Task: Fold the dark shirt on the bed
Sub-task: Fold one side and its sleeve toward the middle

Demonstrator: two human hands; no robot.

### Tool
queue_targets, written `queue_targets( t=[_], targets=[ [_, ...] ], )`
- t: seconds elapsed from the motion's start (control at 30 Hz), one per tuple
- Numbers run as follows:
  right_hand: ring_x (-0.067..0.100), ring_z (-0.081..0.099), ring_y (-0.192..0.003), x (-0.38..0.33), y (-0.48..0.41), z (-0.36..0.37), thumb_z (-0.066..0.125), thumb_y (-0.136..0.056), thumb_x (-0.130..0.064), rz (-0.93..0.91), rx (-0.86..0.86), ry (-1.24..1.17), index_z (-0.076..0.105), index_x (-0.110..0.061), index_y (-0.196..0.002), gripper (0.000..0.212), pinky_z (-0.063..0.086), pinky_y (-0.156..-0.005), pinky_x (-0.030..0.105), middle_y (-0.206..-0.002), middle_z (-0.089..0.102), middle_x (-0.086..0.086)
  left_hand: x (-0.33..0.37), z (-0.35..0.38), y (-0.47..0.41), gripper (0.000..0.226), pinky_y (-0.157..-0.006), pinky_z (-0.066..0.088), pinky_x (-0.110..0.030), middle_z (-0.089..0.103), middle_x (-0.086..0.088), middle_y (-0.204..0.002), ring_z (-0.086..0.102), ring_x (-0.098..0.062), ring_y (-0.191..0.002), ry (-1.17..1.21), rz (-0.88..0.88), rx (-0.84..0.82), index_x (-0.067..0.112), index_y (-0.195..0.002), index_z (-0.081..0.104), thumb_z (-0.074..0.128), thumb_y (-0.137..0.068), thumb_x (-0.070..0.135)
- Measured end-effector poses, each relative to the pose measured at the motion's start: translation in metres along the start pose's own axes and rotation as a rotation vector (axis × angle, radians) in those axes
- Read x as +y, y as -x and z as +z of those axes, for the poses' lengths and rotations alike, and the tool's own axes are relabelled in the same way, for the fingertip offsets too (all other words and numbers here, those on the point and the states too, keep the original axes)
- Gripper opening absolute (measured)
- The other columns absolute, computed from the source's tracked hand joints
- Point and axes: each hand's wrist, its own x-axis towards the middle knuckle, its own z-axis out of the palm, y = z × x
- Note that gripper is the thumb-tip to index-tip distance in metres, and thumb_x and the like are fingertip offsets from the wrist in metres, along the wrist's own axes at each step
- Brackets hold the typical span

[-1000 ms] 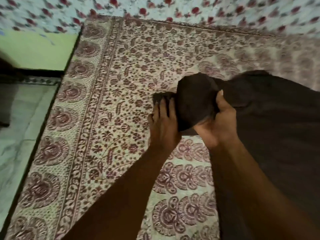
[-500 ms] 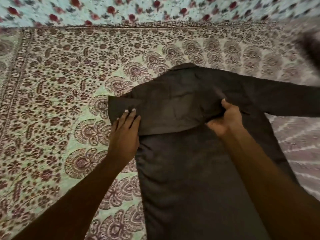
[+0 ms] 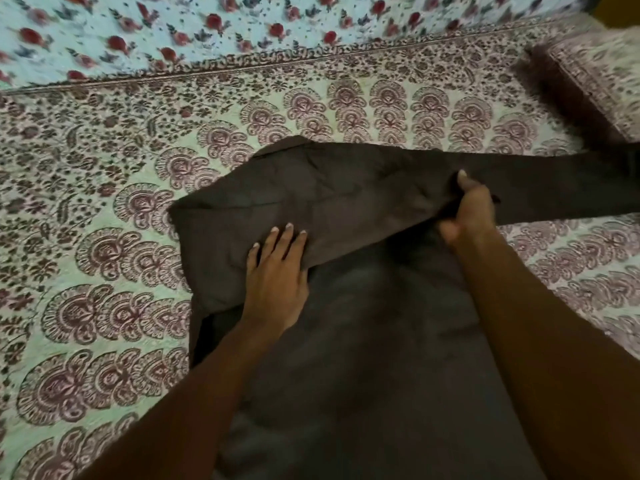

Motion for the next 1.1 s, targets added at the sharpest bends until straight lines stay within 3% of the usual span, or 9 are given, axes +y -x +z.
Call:
queue_targets(
  t=[0.23, 0.37, 0.43, 0.57, 0.67, 0.73, 0.87, 0.97, 1.1],
  targets=[
    [0.032, 0.07, -0.09, -0.012, -0.057, -0.027, 0.049, -0.097, 0.006, 0.05, 0.184, 0.196, 0.062, -0.005, -0.126, 0.034, 0.06, -0.053, 0.042, -0.108, 0.072, 0.016, 0.02, 0.034, -0.025, 0.065, -0.126, 0.006, -0.062, -0.013, -0.001, -0.175, -0.009, -0.028, -0.161, -0.16, 0.016, -0.237, 0.037, -0.166, 0.0, 0.029, -0.109, 0.048],
    [0.028, 0.066, -0.089, -0.025, -0.067, -0.034, 0.042, -0.098, 0.009, -0.069, 0.22, 0.165, 0.057, 0.0, -0.131, 0.038, 0.062, -0.071, 0.043, -0.098, 0.064, 0.014, 0.028, 0.045, -0.027, 0.066, -0.125, 0.008, -0.063, -0.017, 0.002, -0.174, -0.01, -0.028, -0.161, -0.189, 0.045, -0.225, 0.039, -0.165, -0.001, 0.028, -0.107, 0.052],
    [0.028, 0.065, -0.096, -0.025, -0.056, -0.034, 0.05, -0.094, -0.001, -0.155, 0.255, 0.186, 0.059, -0.006, -0.117, 0.025, 0.06, -0.091, 0.049, -0.108, 0.065, 0.015, 0.033, 0.046, -0.031, 0.068, -0.126, 0.008, -0.063, -0.015, 0.004, -0.175, -0.01, -0.028, -0.161, -0.178, 0.053, -0.228, 0.039, -0.165, 0.001, 0.033, -0.107, 0.052],
    [0.038, 0.053, -0.128, 0.001, -0.017, -0.044, 0.058, -0.086, -0.024, -0.487, 0.38, 0.961, 0.05, 0.004, -0.142, 0.063, 0.035, -0.112, 0.038, -0.141, 0.052, 0.025, 0.034, 0.034, -0.03, 0.084, -0.129, 0.005, -0.054, -0.011, 0.005, -0.175, -0.01, -0.021, -0.161, -0.042, 0.044, -0.189, 0.04, -0.165, 0.008, 0.048, -0.096, 0.066],
    [0.045, 0.046, -0.132, 0.049, 0.018, -0.045, 0.059, -0.088, -0.024, -1.009, 0.118, 1.391, 0.052, 0.006, -0.141, 0.061, 0.036, -0.115, 0.047, -0.143, 0.048, 0.03, 0.022, 0.021, -0.011, 0.075, -0.126, 0.019, -0.053, 0.013, -0.003, -0.175, 0.01, -0.025, -0.161, 0.005, 0.024, 0.054, 0.029, -0.161, 0.034, 0.046, -0.094, 0.06],
    [0.049, 0.048, -0.134, 0.09, 0.029, -0.035, 0.063, -0.084, -0.017, -1.228, -0.333, 1.523, 0.057, 0.009, -0.137, 0.059, 0.038, -0.116, 0.052, -0.145, 0.051, 0.032, 0.004, 0.016, -0.003, 0.064, -0.12, 0.032, -0.058, 0.027, -0.01, -0.171, 0.023, -0.031, -0.158, -0.05, -0.007, 0.197, 0.016, -0.153, 0.048, 0.047, -0.096, 0.044],
    [0.034, 0.022, -0.158, 0.15, 0.055, 0.007, 0.063, -0.095, -0.02, -1.109, -0.997, 1.779, 0.039, -0.004, -0.157, 0.068, 0.031, -0.124, 0.051, -0.168, 0.029, 0.015, -0.041, 0.02, 0.0, 0.062, -0.12, 0.029, -0.057, 0.025, -0.009, -0.172, 0.023, -0.031, -0.158, -0.219, -0.036, 0.141, 0.015, -0.158, 0.041, 0.036, -0.102, 0.041],
    [0.025, 0.004, -0.162, 0.16, 0.046, 0.018, 0.037, -0.107, -0.05, -1.029, -0.992, 1.965, 0.023, -0.033, -0.165, 0.062, 0.013, -0.127, 0.049, -0.175, 0.008, -0.003, -0.058, 0.029, 0.001, 0.064, -0.123, 0.027, -0.056, 0.019, -0.005, -0.174, 0.022, -0.029, -0.159, -0.248, -0.023, 0.077, 0.02, -0.163, 0.03, 0.027, -0.104, 0.046],
    [0.021, 0.006, -0.162, 0.118, 0.007, -0.011, 0.018, -0.093, -0.082, -1.005, -0.752, 2.063, 0.014, -0.064, -0.156, 0.066, 0.011, -0.126, 0.056, -0.174, 0.003, -0.014, -0.059, 0.034, 0.0, 0.063, -0.125, 0.022, -0.052, 0.015, 0.001, -0.175, 0.018, -0.025, -0.16, -0.264, -0.047, 0.087, 0.025, -0.165, 0.023, 0.026, -0.106, 0.046]
  ],
)
